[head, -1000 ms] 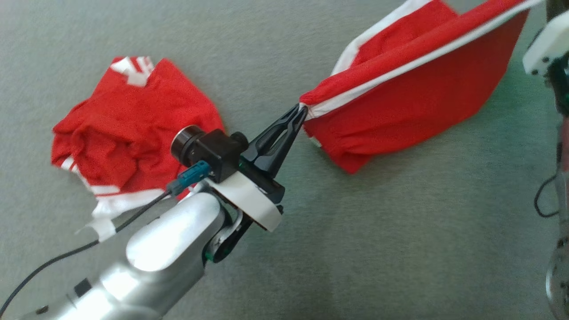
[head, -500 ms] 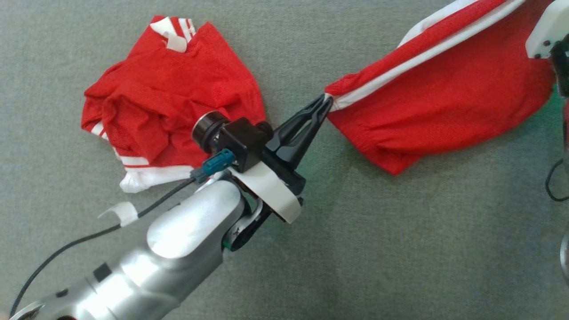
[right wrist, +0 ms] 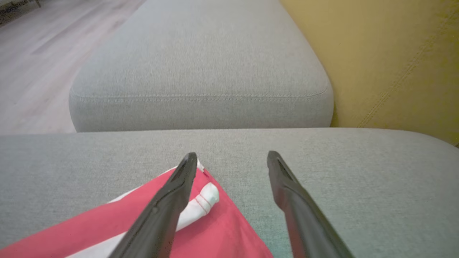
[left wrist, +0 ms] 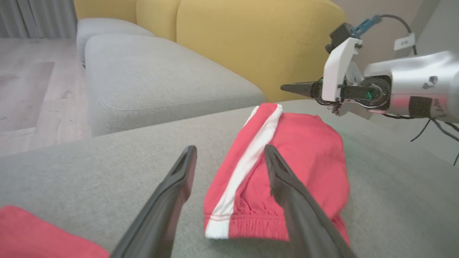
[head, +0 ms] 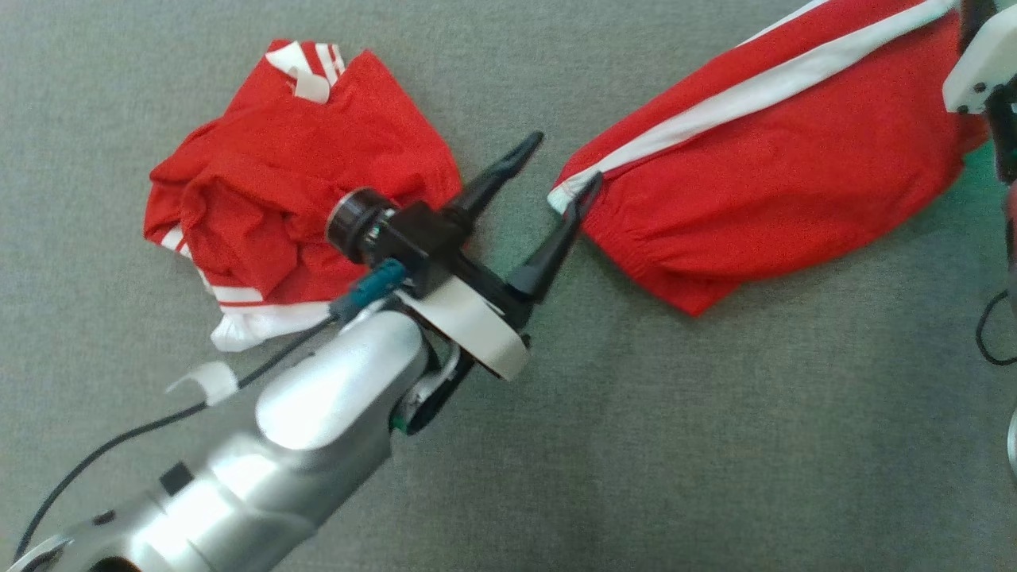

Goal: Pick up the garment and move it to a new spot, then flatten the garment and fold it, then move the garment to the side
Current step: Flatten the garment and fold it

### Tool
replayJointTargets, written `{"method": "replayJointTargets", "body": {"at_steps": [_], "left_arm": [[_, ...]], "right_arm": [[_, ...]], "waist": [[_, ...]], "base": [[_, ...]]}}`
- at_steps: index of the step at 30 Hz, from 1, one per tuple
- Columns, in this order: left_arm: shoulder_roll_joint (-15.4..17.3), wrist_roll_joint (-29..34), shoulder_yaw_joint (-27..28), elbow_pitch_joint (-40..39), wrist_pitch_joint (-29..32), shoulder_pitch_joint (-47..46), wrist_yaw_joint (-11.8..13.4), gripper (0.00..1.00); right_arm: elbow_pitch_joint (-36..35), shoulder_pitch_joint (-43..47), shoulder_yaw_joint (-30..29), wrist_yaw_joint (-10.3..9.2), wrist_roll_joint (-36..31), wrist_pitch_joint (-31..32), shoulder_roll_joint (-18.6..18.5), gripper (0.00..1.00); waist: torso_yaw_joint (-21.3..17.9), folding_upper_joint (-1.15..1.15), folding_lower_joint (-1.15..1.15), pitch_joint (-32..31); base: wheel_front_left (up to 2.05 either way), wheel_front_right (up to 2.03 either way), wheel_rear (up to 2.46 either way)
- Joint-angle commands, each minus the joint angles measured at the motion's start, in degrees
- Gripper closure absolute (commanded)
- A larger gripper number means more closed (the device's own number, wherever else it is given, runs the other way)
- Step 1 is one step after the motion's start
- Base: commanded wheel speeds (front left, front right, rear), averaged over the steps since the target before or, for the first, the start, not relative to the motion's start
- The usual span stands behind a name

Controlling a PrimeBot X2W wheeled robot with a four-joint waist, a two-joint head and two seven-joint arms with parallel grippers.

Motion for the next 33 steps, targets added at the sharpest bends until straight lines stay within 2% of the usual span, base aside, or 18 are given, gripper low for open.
{"method": "replayJointTargets", "body": {"at_steps": [1,5,10,15,18,22,27,32,33], "left_arm": [[1.5,-0.2,2.6,-1.6,-0.6,-1.8,0.6,0.0],[3.0,-1.0,6.1,-2.9,-2.2,-1.0,2.9,0.0],[5.6,-1.4,11.6,-5.0,-3.6,1.2,6.3,0.0],[7.2,-0.7,18.2,-7.2,-4.0,6.0,9.7,0.0],[7.1,1.0,22.2,-8.8,-4.0,10.4,10.8,0.0],[6.5,3.3,24.8,-9.1,-4.1,16.8,10.7,0.0],[4.7,5.8,28.2,-9.0,-4.1,24.4,10.3,0.0],[2.3,8.6,30.0,-8.0,-4.1,30.6,8.3,0.0],[0.6,10.2,31.5,-7.8,-4.1,33.1,7.0,0.0]], "right_arm": [[-1.3,-2.0,0.4,-0.05,0.3,-1.0,0.7,0.0],[-0.7,-2.1,1.2,-0.05,3.4,-5.3,1.7,0.0],[-2.7,-0.1,6.3,-0.05,9.1,-11.5,3.4,0.0],[-10.3,6.1,12.7,-0.05,17.0,-14.3,3.8,0.0],[-16.6,12.0,14.8,-0.05,21.8,-14.8,3.4,0.0],[-24.4,22.2,15.9,-0.05,24.3,-15.0,3.2,0.0],[-34.3,35.5,15.6,-0.05,21.3,-14.7,4.9,0.0],[-42.9,46.8,12.0,-0.05,17.7,-13.1,9.3,0.0],[-47.0,51.7,10.1,-0.05,16.9,-12.3,11.1,0.0]], "waist": [[-0.7,0.0,0.0,-1.0],[-2.3,0.0,0.0,-3.6],[-4.7,0.0,0.0,-7.3],[-7.2,0.0,0.0,-11.2],[-8.2,0.0,0.0,-13.4],[-9.1,0.0,0.0,-16.3],[-9.5,0.0,0.0,-18.5],[-9.7,0.0,0.0,-19.8],[-9.8,0.0,0.0,-20.0]], "base": [[0.0,0.0,0.0],[0.0,0.0,0.0],[0.0,0.0,0.0],[0.0,0.0,0.0],[0.0,0.0,0.0],[0.0,0.0,0.0],[0.0,0.0,0.0],[0.0,0.0,0.0],[0.0,0.0,0.0]]}}
